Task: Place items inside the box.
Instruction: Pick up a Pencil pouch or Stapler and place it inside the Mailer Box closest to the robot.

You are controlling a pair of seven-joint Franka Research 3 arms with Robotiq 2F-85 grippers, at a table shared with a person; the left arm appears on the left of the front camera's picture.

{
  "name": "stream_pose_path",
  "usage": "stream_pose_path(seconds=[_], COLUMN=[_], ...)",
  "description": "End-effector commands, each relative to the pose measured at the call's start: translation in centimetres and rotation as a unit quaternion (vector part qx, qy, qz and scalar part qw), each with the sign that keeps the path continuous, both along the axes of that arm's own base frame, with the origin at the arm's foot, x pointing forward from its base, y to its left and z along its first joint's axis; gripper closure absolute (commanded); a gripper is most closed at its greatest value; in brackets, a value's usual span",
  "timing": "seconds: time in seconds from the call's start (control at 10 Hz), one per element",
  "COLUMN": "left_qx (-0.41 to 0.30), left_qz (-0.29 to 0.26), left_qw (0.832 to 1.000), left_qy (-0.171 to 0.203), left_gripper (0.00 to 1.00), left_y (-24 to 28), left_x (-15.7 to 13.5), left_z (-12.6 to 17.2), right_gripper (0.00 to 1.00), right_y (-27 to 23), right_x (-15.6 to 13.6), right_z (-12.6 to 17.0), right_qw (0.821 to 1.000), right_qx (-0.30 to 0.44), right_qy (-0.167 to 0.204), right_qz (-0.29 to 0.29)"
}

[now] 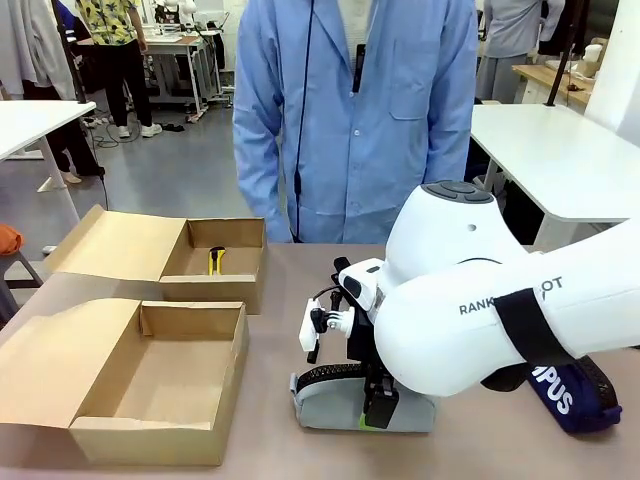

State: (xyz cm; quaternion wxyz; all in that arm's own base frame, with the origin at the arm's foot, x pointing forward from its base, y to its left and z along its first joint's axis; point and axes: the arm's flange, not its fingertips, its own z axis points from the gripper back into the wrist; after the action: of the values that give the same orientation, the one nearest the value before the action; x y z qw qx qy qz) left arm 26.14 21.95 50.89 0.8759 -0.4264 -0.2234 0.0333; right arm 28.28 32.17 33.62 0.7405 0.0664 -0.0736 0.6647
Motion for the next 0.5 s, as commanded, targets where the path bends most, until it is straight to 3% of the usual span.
stream_pose_path(seconds=[0.0, 0.1, 0.2, 0.3, 0.4], left_qx=[-0.006, -0.006, -0.006, -0.006, -0.006], left_qz=[-0.005, -0.005, -0.005, -0.005, -0.005], left_qw=[1.0, 1.0, 1.0, 1.0, 1.0], left_qy=[-0.012, -0.012, -0.012, -0.012, -0.012], left_gripper=[0.0, 0.0, 0.0, 0.0, 0.0], left_y=[-0.04, -0.04, -0.04, -0.04, -0.04], left_x=[0.01, 0.01, 0.01, 0.01, 0.01], left_z=[0.04, 0.04, 0.04, 0.04, 0.04], right_gripper=[0.0, 0.6, 0.6, 1.0, 0.65], right_y=[0.06, -0.08, -0.1, -0.14, -0.28], right_x=[0.01, -0.09, -0.23, -0.4, -0.52], right_z=[0.36, 0.34, 0.45, 0.64, 0.97], right_qw=[1.0, 1.0, 1.0, 1.0, 1.0], right_qx=[-0.011, -0.022, -0.021, -0.025, -0.025], right_qy=[0.003, 0.01, 0.013, 0.01, 0.016], right_qz=[0.006, 0.016, 0.018, 0.014, 0.01])
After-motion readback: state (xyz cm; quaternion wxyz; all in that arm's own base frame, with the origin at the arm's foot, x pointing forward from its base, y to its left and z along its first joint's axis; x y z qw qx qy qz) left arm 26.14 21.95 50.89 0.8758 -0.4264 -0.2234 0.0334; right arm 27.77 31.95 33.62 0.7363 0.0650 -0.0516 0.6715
